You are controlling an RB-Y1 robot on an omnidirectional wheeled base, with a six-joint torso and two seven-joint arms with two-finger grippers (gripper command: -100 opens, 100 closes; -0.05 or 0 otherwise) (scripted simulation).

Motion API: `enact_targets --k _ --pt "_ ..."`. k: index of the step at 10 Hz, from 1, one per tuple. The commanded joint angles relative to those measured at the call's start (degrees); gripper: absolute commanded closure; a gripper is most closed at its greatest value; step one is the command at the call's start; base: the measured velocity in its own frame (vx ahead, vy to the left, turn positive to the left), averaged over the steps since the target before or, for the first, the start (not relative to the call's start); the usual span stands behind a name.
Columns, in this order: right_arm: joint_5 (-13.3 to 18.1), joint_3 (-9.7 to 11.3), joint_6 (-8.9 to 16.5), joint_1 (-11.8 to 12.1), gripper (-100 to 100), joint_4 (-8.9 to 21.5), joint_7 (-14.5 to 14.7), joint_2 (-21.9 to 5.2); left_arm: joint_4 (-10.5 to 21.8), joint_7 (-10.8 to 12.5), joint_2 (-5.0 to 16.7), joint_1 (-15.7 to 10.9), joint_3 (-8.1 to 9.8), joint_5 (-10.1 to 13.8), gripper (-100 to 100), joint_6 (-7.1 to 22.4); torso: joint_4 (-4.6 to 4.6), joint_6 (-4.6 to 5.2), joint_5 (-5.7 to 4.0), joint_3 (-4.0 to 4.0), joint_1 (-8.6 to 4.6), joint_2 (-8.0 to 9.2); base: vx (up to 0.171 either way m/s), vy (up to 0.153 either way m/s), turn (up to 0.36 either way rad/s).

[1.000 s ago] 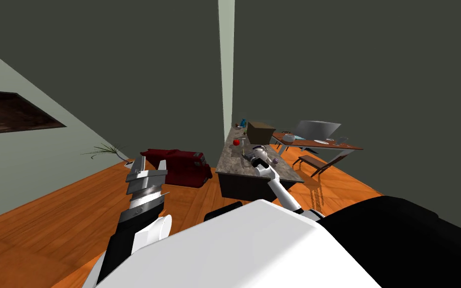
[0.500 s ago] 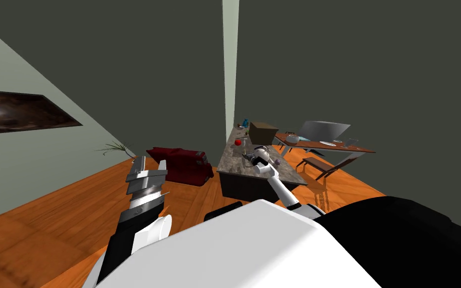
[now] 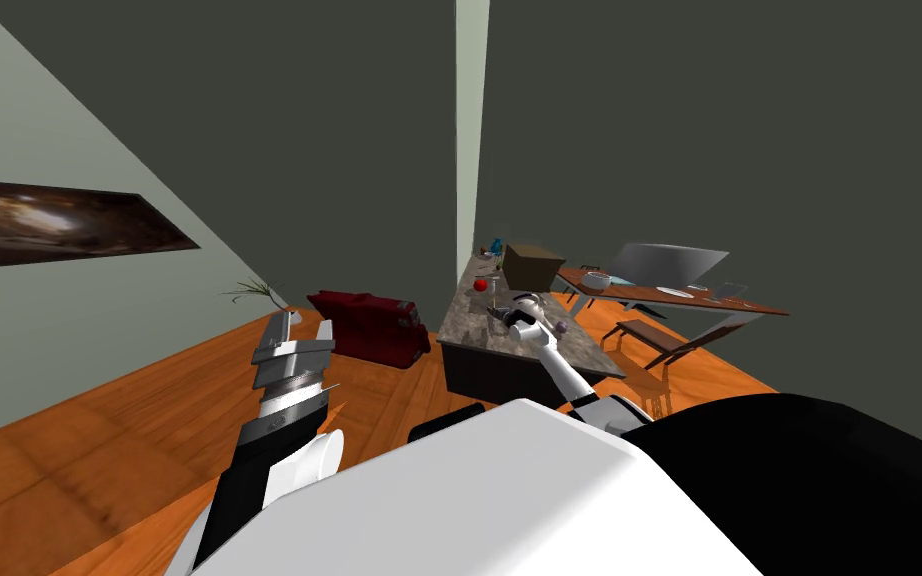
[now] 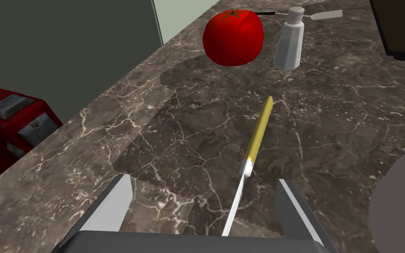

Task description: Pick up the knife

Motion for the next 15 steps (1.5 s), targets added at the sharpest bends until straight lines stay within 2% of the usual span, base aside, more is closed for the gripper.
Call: enact_targets --k 1,2,3,4,5,6,7,8,9,11,12,15 --pt "-0.79 0.08 0.89 -0.63 -100 1.3 -2.86 -0.8 0.0 0.0 0.0 0.0 0.0 0.0 0 0.0 0.0 0.0 0.0 0.0 0.0 0.0 -0.012 -0.01 0.054" --pt "-1.63 -0.03 2.79 -1.99 -100 3.3 -4.48 -1.87 0.0 0.0 0.0 0.01 0.0 0.0 0 0.0 0.0 0.04 0.0 0.0 -0.01 0.0 -0.014 -0.009 0.094" --pt "-1.63 -0.03 2.79 -1.99 -100 3.3 -6.13 -1.87 0.0 0.0 0.0 0.0 0.0 0.0 0 0.0 0.0 0.01 0.0 0.0 -0.01 0.0 -0.013 -0.009 0.056" --pt "-2.44 -0.13 4.61 -3.28 -100 5.21 -7.78 -2.91 0.0 0.0 0.0 0.01 0.0 0.0 0 0.0 0.0 0.03 0.0 0.0 0.0 0.0 -0.016 -0.005 0.116" --pt "-2.44 -0.13 4.61 -3.28 -100 5.21 -9.4 -2.91 0.0 0.0 0.0 0.0 0.0 0.0 0 0.0 0.0 0.0 0.0 0.0 0.01 -0.01 -0.011 -0.009 0.047" --pt "-3.19 -0.23 6.33 -4.51 -100 7.03 -11.06 -3.93 0.0 0.0 0.0 0.01 0.0 0.0 0 0.0 0.0 0.04 0.0 0.0 0.0 0.0 -0.012 -0.008 0.071" --pt "-3.19 -0.23 6.33 -4.51 -100 7.03 -12.38 -3.93 0.0 0.0 0.0 0.0 0.0 0.0 0 0.0 0.0 0.02 0.0 0.0 -0.01 -0.01 -0.009 -0.008 0.05" --pt "-3.9 -0.32 7.93 -5.65 -100 8.73 -14.17 -4.9 0.0 0.0 0.0 0.01 0.0 0.0 0 0.0 0.0 0.03 0.0 -0.01 0.0 -0.01 -0.011 -0.007 0.083" --pt "-3.9 -0.32 7.93 -5.65 -100 8.73 -15.1 -4.9 0.0 0.0 0.0 0.0 0.0 0.0 0 0.0 0.0 0.02 0.0 -0.01 0.0 -0.01 -0.011 -0.008 0.056" --pt "-5.14 -0.48 10.76 -7.67 -100 11.74 -18.92 -6.67 0.0 0.0 0.0 0.0 0.0 0.0 0 0.0 0.0 0.02 0.0 0.0 0.01 0.0 -0.015 -0.007 0.096" --pt "-5.14 -0.48 10.76 -7.67 -100 11.74 -19.9 -6.67 0.0 0.0 0.0 0.0 0.0 0.0 0 0.0 0.0 0.03 0.0 0.0 -0.01 0.0 -0.012 -0.01 0.046" --pt "-6.53 -0.66 13.92 -9.93 -100 15.13 -25.08 -8.77 0.0 0.0 0.0 0.01 0.0 0.0 0 0.0 0.0 0.04 0.0 0.0 0.0 0.0 -0.012 -0.006 0.081"
